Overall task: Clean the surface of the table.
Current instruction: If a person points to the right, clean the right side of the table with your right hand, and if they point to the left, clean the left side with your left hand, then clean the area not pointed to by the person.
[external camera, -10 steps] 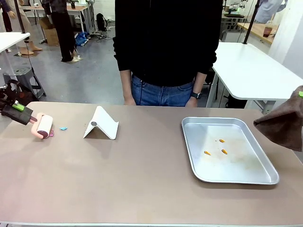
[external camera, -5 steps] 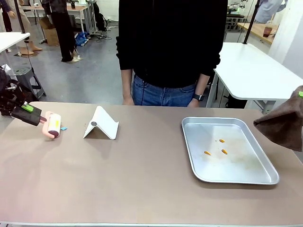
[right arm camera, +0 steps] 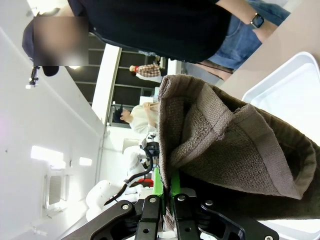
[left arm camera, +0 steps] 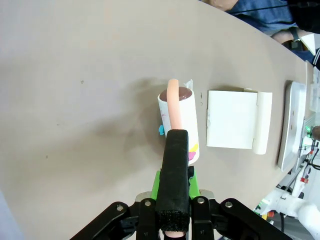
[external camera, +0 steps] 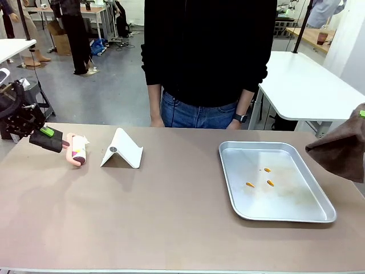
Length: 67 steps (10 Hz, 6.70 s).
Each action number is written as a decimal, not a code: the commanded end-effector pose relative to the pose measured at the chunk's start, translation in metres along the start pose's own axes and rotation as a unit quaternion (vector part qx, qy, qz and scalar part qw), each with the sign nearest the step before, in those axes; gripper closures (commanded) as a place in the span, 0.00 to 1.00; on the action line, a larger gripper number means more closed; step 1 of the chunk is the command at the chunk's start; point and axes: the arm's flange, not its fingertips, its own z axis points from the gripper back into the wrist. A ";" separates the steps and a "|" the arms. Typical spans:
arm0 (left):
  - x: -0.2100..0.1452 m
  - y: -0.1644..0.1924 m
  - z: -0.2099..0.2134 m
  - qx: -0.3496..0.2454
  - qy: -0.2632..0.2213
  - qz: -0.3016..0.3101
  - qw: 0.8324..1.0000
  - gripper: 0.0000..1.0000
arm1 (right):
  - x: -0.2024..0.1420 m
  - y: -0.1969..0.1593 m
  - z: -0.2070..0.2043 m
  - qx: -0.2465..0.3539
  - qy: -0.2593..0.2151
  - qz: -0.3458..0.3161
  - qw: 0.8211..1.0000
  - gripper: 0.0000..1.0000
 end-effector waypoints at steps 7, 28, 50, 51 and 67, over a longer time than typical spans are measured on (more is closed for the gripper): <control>0.023 0.001 0.069 -0.068 0.037 0.022 0.997 0.78 | 0.000 0.002 0.002 0.000 0.000 -0.001 1.000 1.00; -0.051 0.122 0.255 -0.246 0.061 0.046 0.966 0.78 | 0.000 0.002 0.002 0.000 0.000 -0.001 1.000 1.00; -0.051 0.122 0.255 -0.246 0.061 0.046 0.966 0.78 | -0.013 0.035 -0.128 -0.272 0.210 0.220 0.913 0.95; -0.051 0.122 0.255 -0.246 0.061 0.046 0.966 0.78 | -0.011 0.035 -0.136 -0.273 0.221 0.222 0.910 0.95; -0.051 0.122 0.255 -0.246 0.061 0.046 0.966 0.78 | 0.012 -0.102 -0.226 -0.415 0.240 0.168 0.861 1.00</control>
